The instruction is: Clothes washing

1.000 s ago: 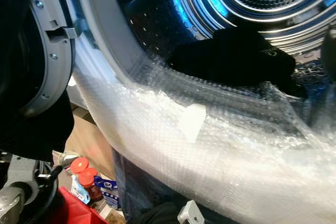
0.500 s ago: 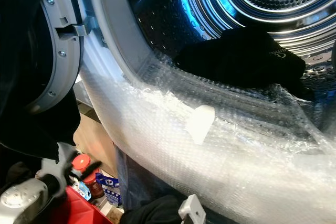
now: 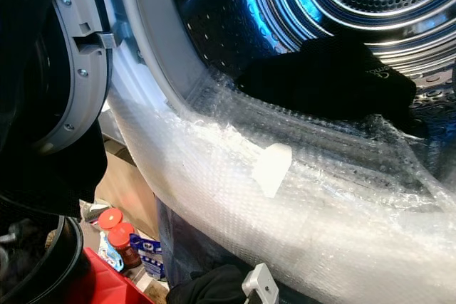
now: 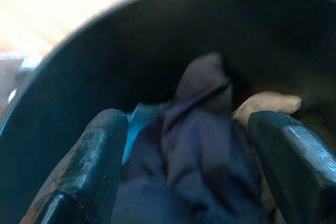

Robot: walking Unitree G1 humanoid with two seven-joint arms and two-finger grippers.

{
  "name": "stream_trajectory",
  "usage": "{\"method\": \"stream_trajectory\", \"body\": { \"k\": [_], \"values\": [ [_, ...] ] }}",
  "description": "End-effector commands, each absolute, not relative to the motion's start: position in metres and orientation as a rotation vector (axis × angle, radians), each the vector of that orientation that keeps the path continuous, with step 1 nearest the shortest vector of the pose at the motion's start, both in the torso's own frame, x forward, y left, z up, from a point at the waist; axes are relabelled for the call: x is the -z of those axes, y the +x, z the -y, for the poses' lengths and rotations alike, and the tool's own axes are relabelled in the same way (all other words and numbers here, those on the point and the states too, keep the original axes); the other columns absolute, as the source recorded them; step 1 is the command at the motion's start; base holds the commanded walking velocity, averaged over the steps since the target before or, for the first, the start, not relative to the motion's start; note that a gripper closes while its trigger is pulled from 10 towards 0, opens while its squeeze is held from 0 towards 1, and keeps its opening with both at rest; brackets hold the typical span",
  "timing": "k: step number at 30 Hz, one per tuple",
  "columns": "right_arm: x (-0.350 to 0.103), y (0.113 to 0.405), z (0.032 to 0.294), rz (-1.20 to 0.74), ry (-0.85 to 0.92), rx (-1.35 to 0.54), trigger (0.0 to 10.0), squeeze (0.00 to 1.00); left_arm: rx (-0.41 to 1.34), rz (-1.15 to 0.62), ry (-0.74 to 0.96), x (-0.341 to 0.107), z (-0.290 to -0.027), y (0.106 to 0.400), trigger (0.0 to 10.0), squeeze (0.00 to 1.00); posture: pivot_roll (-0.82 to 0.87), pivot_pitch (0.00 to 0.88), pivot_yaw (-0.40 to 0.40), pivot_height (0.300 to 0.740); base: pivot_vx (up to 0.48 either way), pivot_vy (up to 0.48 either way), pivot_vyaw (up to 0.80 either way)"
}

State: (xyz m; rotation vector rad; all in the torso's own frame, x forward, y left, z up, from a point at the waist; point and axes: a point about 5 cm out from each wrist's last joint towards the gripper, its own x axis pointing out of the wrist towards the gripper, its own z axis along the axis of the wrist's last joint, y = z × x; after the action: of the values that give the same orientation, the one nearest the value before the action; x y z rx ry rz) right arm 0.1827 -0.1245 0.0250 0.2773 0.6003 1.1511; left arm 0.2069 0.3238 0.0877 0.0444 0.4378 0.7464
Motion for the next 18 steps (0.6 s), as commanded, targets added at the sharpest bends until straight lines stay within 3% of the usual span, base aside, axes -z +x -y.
{"method": "stream_trajectory", "body": {
  "k": [1, 4, 9, 10, 18],
  "values": [
    [-0.026, 0.182, 0.122, -0.595, 0.288, -1.157, 0.0, 0.00, -0.788, -0.471, -0.024, -0.080, -0.327, 0.200, 10.0, 0.00, 0.05, 0.061, 0.002, 0.740, 0.000, 0.000, 0.00],
    [-0.026, 0.183, 0.121, -0.595, 0.284, -1.160, 0.0, 0.00, -0.741, -0.488, -0.149, -0.069, -0.321, 0.201, 10.0, 0.00, 0.05, 0.061, 0.002, 0.740, 0.000, 0.000, 0.00],
    [-0.026, 0.184, 0.120, -0.596, 0.282, -1.163, 0.0, 0.00, -0.674, -0.497, -0.206, -0.065, -0.314, 0.204, 10.0, 0.00, 0.05, 0.058, 0.000, 0.740, 0.000, 0.000, 0.00],
    [-0.026, 0.184, 0.120, -0.595, 0.281, -1.165, 0.0, 0.00, -0.571, -0.532, -0.231, -0.060, -0.303, 0.207, 10.0, 0.00, 0.05, 0.057, -0.001, 0.740, 0.000, 0.000, 0.00],
    [-0.027, 0.187, 0.119, -0.589, 0.278, -1.169, 0.0, 0.00, -0.245, -0.594, -0.330, -0.053, -0.268, 0.212, 10.0, 0.00, 0.05, 0.056, -0.001, 0.740, 0.000, 0.000, 0.00]
  ]
}}
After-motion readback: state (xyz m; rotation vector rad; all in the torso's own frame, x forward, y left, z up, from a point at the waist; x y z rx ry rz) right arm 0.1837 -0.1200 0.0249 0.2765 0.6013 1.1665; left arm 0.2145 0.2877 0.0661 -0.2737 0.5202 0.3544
